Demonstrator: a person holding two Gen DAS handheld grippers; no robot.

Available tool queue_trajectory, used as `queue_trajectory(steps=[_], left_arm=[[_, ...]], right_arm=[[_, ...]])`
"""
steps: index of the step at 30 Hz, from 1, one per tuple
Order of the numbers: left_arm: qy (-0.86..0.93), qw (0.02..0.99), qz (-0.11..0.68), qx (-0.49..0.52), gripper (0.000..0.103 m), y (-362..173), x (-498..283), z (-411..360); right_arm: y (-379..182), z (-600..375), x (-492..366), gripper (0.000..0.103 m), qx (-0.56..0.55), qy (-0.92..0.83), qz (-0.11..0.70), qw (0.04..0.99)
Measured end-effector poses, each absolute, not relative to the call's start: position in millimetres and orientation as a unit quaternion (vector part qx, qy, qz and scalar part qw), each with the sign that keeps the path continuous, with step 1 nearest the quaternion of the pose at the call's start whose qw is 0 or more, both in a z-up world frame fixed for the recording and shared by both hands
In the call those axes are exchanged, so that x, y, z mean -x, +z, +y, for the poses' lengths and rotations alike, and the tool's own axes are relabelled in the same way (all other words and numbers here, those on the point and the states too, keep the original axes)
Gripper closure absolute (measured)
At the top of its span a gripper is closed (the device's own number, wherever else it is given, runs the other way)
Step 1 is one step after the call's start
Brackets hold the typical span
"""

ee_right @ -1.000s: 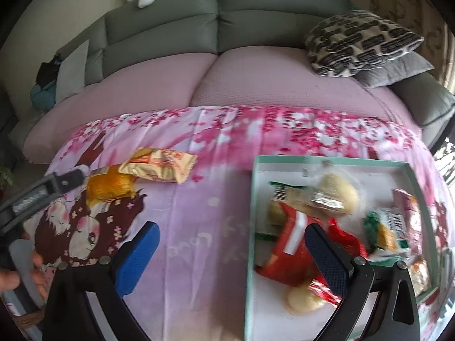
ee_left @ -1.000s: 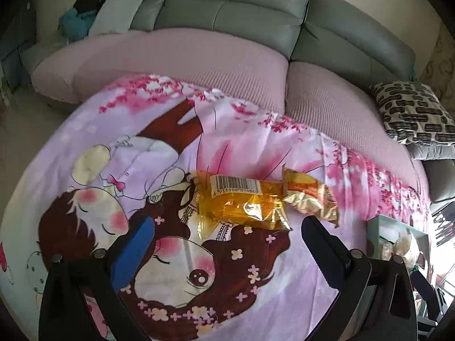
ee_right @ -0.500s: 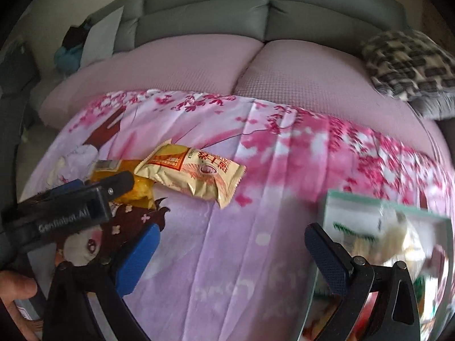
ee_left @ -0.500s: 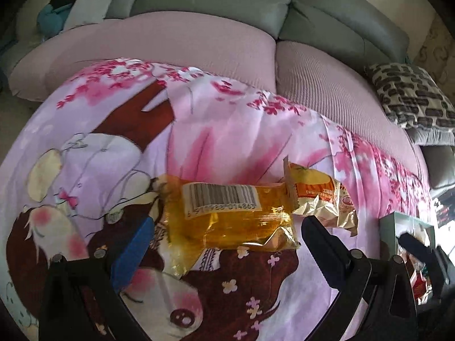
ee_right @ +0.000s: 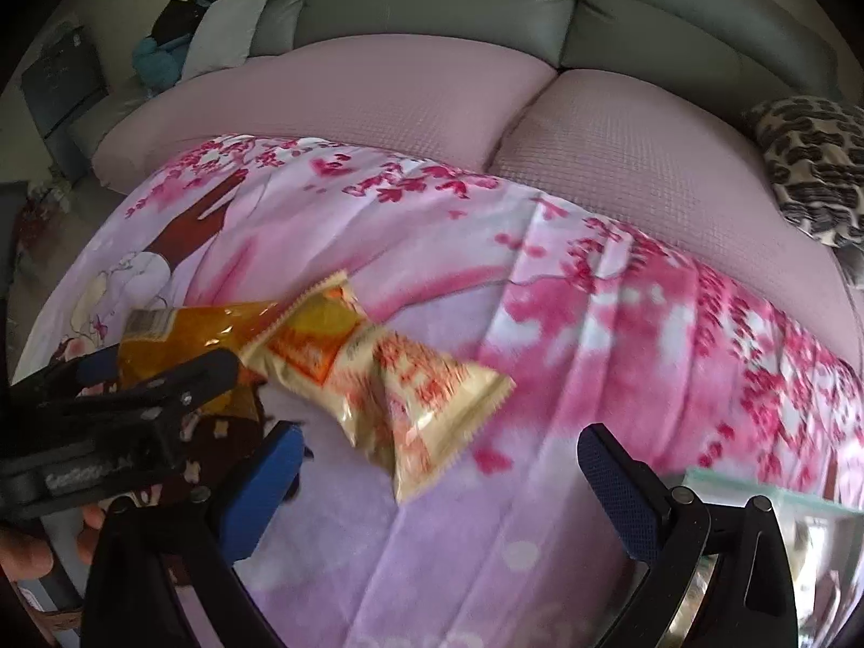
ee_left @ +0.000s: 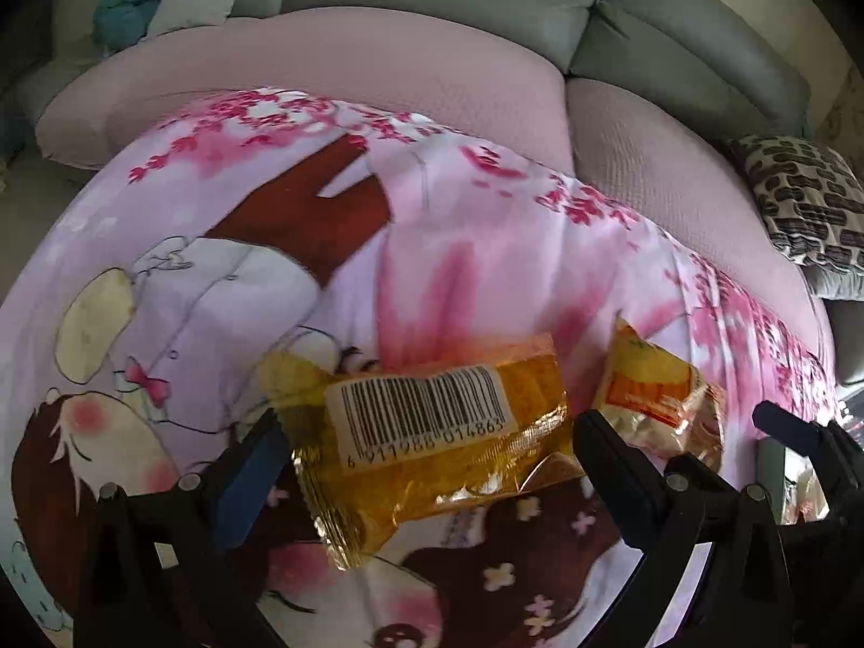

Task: Organize snacks
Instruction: 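Grasp the cream Swiss roll bag with the right tool while the left tool grasps the yellow bread bag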

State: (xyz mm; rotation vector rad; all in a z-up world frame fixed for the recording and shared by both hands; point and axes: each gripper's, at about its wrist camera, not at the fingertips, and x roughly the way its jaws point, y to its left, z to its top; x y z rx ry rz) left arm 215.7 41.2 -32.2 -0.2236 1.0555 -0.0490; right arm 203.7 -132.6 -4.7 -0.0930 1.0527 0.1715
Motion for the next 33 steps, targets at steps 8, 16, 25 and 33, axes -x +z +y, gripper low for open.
queue_trajectory(steps=[8, 16, 25, 33], left_arm=[[-0.017, 0.854, 0.507, 0.117, 0.009, -29.8, -214.5, 50.4], [-0.016, 0.852, 0.507, 0.129, 0.014, -29.0, -213.1, 51.3], [-0.017, 0.854, 0.504, 0.13, 0.021, -25.4, -207.2, 51.8], [-0.022, 0.859, 0.497, 0.121, 0.023, -12.4, -194.4, 45.5]], right_arm=[[-18.1, -99.0, -222.8, 0.002, 0.112, 0.114, 0.511, 0.845], [-24.3, -85.8, -228.5, 0.028, 0.143, 0.115, 0.516, 0.837], [-17.7, -80.0, -220.4, 0.048, 0.149, 0.109, 0.504, 0.844], [-3.7, -91.7, -198.2, 0.051, 0.117, 0.093, 0.494, 0.856]])
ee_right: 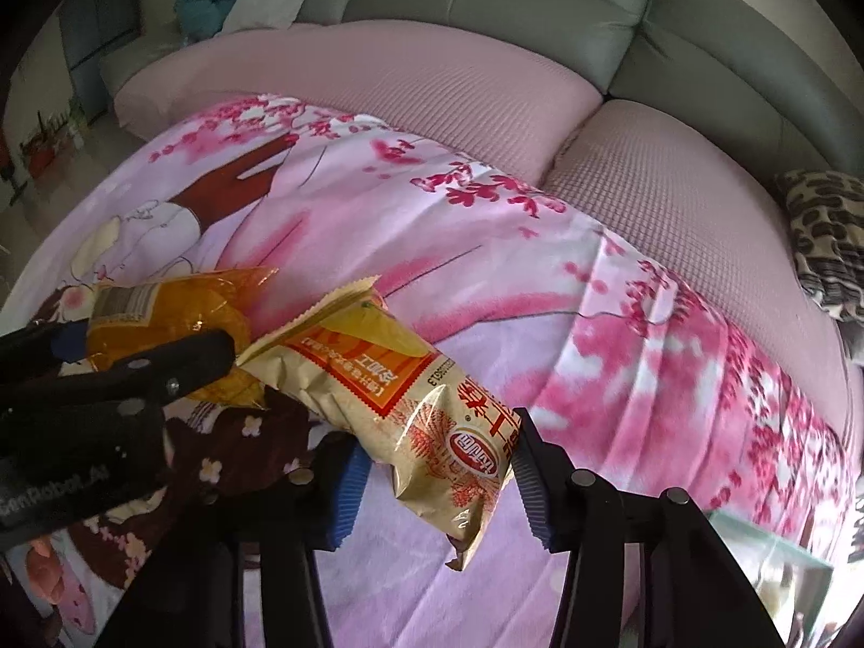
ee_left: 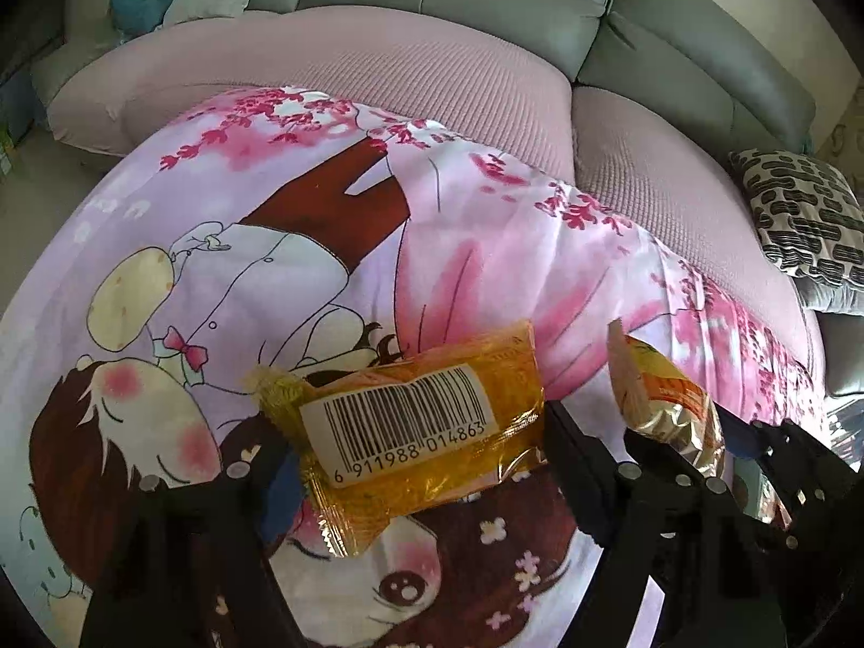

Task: Organize snacks
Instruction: 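Grasp the cream Swiss roll bag with the right tool while the left tool grasps the yellow bread bag, then carry the Swiss roll bag and yellow bread bag over the tray with both tools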

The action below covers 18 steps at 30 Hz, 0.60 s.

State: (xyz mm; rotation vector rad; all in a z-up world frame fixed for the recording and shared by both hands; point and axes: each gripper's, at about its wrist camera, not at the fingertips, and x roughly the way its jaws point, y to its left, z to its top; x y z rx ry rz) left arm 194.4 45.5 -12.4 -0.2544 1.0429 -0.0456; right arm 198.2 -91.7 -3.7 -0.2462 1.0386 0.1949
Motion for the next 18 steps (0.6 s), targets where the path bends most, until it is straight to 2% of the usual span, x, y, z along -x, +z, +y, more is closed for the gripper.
queue_trajectory(steps=[18], left_arm=[[-0.052, 0.907, 0.408, 0.093, 0.023, 70.5, -124.0, 36.6]], right_arm=[[74.5, -147.2, -111.0, 0.051, -0.009, -0.021, 0.437, 0.899]])
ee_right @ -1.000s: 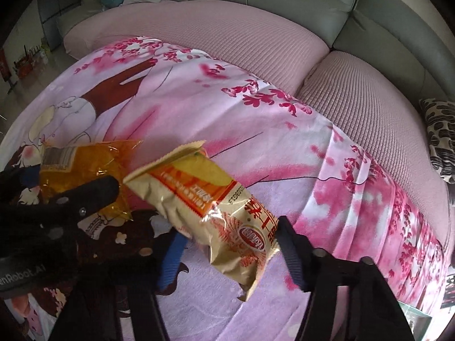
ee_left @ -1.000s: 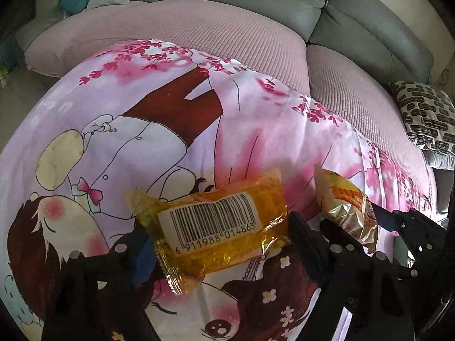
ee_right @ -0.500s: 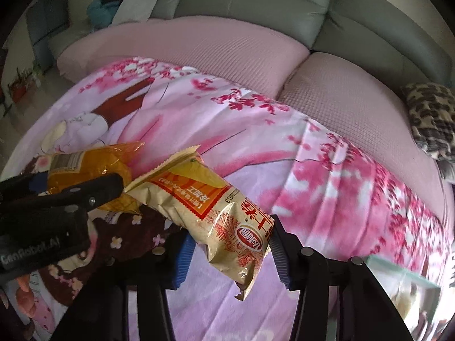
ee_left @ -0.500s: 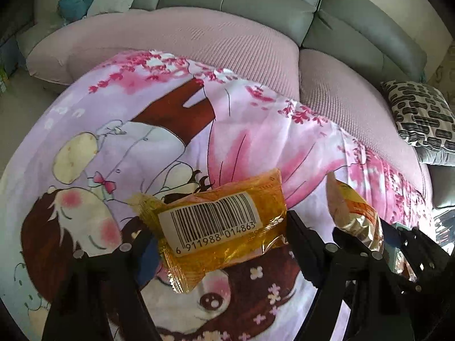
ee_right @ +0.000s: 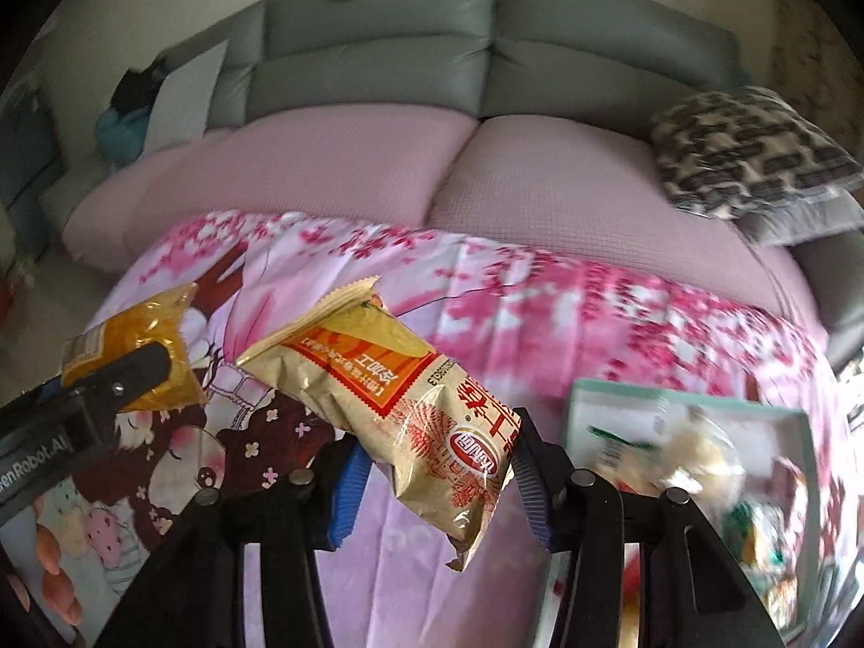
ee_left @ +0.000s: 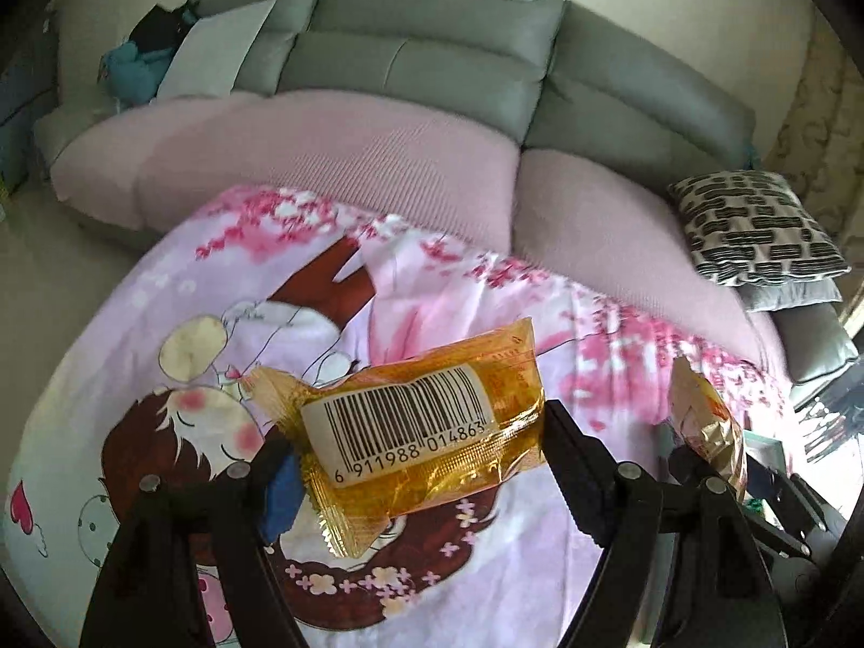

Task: Organize snacks
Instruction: 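Carry the Swiss roll bag and yellow bread bag over the tray with both tools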

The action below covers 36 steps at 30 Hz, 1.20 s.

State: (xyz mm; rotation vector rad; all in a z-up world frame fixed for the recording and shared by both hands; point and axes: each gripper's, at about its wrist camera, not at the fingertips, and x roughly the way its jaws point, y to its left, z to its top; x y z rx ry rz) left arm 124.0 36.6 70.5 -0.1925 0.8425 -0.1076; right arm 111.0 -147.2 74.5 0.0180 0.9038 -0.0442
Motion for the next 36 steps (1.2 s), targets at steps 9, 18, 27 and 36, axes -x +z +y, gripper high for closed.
queue_trajectory(steps=[9, 18, 27, 36], left_arm=[[-0.093, 0.923, 0.368, 0.067, 0.023, 100.9, -103.7, 1.9], [-0.139, 0.92, 0.366, 0.016, 0.023, 108.3, -93.6, -48.8], [-0.18, 0.913, 0.364, -0.027, 0.023, 107.0, -82.9, -98.5], [-0.242, 0.893, 0.376, -0.054, 0.023, 91.0, -73.5, -159.7]], right_arm=[[96.8, -184.1, -58.0, 0.051, -0.033, -0.088, 0.402, 0.911], [107.3, -235.6, -27.9, 0.051, -0.072, -0.141, 0.382, 0.911], [98.5, -305.8, -6.7, 0.051, -0.121, -0.219, 0.379, 0.891], [89.8, -361.0, 19.9, 0.051, -0.162, -0.274, 0.379, 0.869]])
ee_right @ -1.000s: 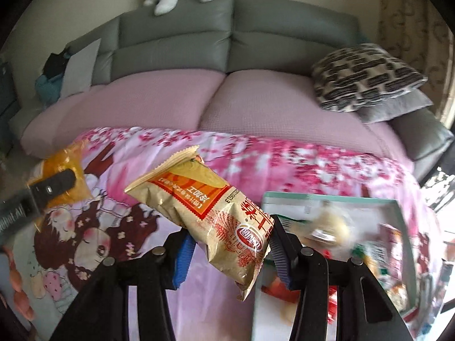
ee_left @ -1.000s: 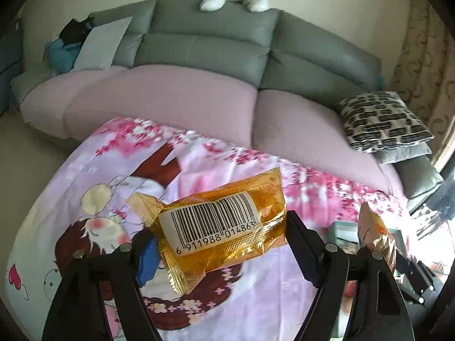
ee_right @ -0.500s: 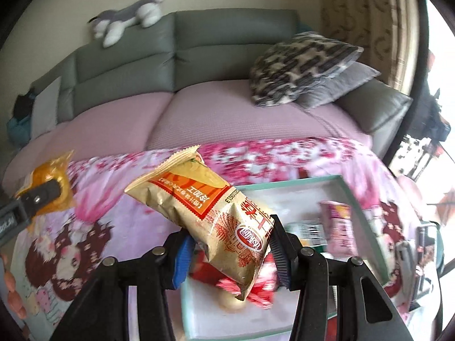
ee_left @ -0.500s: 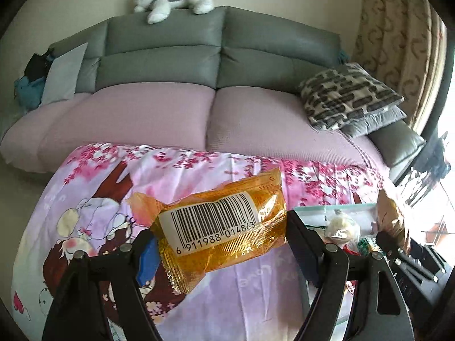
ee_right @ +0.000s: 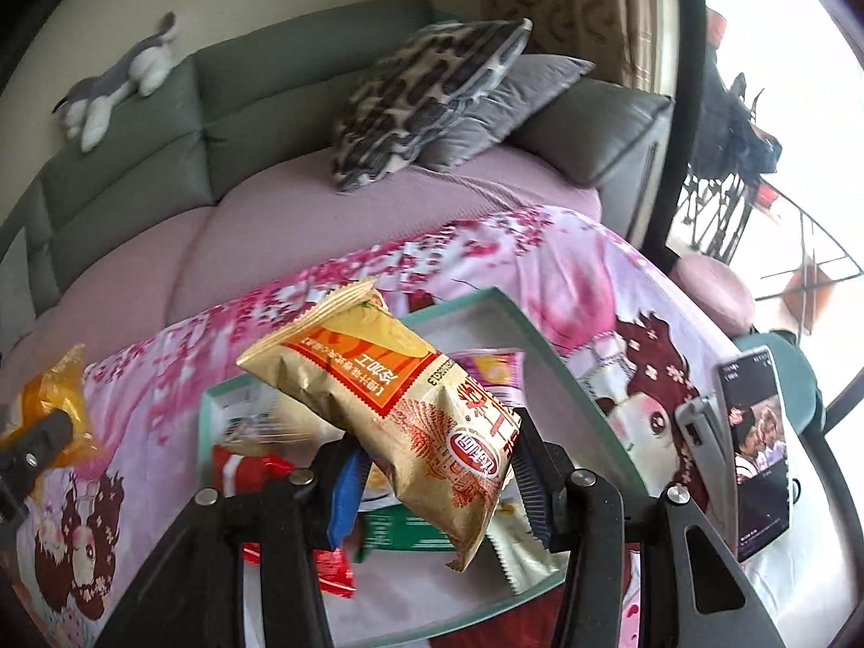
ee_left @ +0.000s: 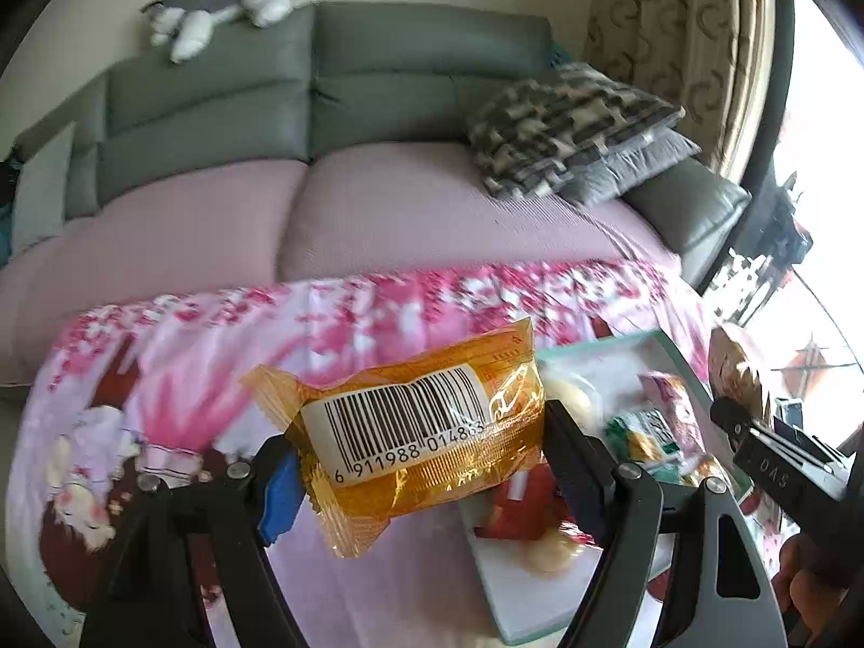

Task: Organize snacks
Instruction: 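Carry the Swiss roll bag and yellow bread bag over the tray with both tools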

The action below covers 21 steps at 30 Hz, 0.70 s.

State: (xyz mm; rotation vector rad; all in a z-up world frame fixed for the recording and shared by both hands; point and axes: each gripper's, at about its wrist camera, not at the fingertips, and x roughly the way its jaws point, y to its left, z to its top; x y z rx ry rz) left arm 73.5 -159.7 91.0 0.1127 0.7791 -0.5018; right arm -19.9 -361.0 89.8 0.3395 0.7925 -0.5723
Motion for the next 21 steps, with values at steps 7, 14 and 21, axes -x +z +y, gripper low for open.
queue_trajectory(steps=[7, 14, 21], left_arm=[[-0.266, 0.881, 0.386, -0.066, 0.023, 75.1, -69.0, -188.8], [-0.277, 0.876, 0.387, -0.079, 0.023, 61.6, -70.4, -209.3], [-0.282, 0.868, 0.399, -0.093, 0.023, 48.2, -71.3, -225.4]], right_arm=[[81.0, -386.7, 29.0, 0.051, -0.186, -0.296, 0.381, 0.856], [61.6, -396.5, 26.5, 0.051, -0.199, -0.309, 0.405, 0.837], [46.1, -401.4, 22.2, 0.051, -0.206, -0.318, 0.423, 0.823]])
